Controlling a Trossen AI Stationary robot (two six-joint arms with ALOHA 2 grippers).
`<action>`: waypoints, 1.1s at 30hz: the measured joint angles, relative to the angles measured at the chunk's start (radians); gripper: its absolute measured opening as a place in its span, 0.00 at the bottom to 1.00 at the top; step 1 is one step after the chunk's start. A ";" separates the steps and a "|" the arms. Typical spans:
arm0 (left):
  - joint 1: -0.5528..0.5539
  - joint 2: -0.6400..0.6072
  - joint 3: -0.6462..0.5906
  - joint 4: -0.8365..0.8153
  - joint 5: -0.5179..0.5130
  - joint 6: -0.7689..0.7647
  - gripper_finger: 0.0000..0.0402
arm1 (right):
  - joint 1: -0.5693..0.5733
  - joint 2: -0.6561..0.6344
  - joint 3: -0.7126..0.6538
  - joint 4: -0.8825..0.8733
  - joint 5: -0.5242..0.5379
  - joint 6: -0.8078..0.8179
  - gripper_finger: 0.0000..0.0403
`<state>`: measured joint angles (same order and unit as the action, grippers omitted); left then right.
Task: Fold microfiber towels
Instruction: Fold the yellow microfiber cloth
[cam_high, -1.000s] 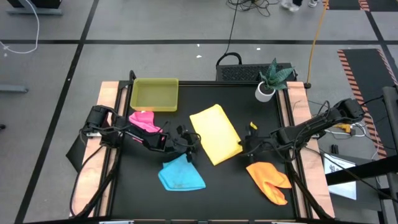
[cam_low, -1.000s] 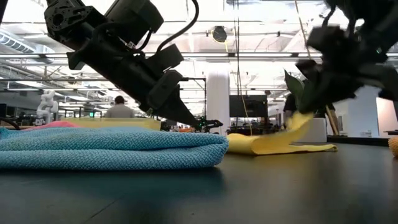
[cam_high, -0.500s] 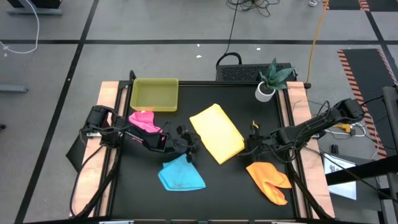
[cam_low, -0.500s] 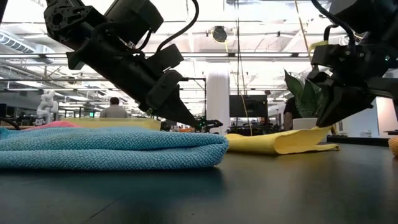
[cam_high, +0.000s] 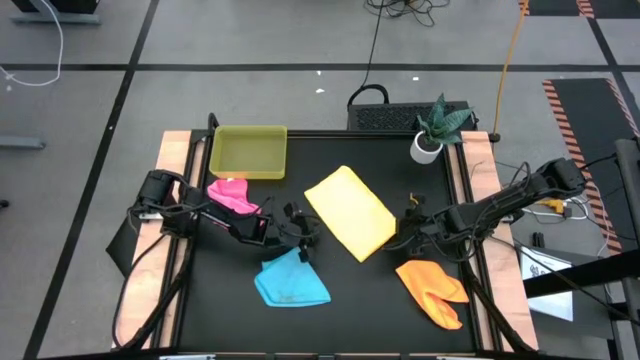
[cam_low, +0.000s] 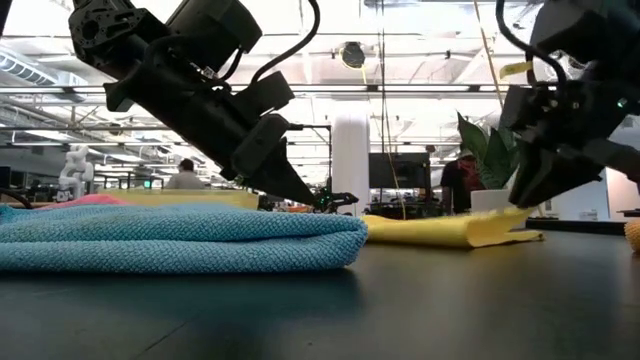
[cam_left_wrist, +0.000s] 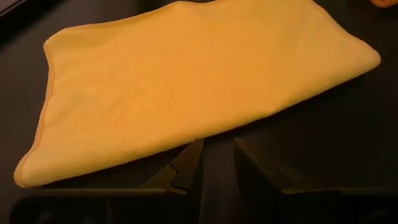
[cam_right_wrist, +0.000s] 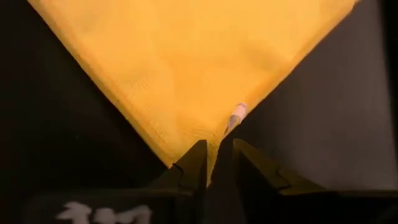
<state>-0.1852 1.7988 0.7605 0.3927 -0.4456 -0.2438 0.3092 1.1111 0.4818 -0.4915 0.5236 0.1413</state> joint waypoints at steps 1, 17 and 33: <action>0.000 0.000 0.000 0.000 0.000 0.000 0.23 | 0.000 0.000 -0.015 0.013 -0.001 0.008 0.18; 0.000 0.000 0.000 0.121 0.072 0.034 0.23 | 0.000 0.000 -0.036 0.091 0.111 0.037 0.36; 0.096 0.288 0.274 0.187 0.193 0.102 0.23 | -0.024 0.015 -0.037 0.300 -0.060 0.105 0.23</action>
<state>-0.0892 2.0869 1.0344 0.5796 -0.2527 -0.1413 0.2851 1.1261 0.4448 -0.1912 0.4636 0.2460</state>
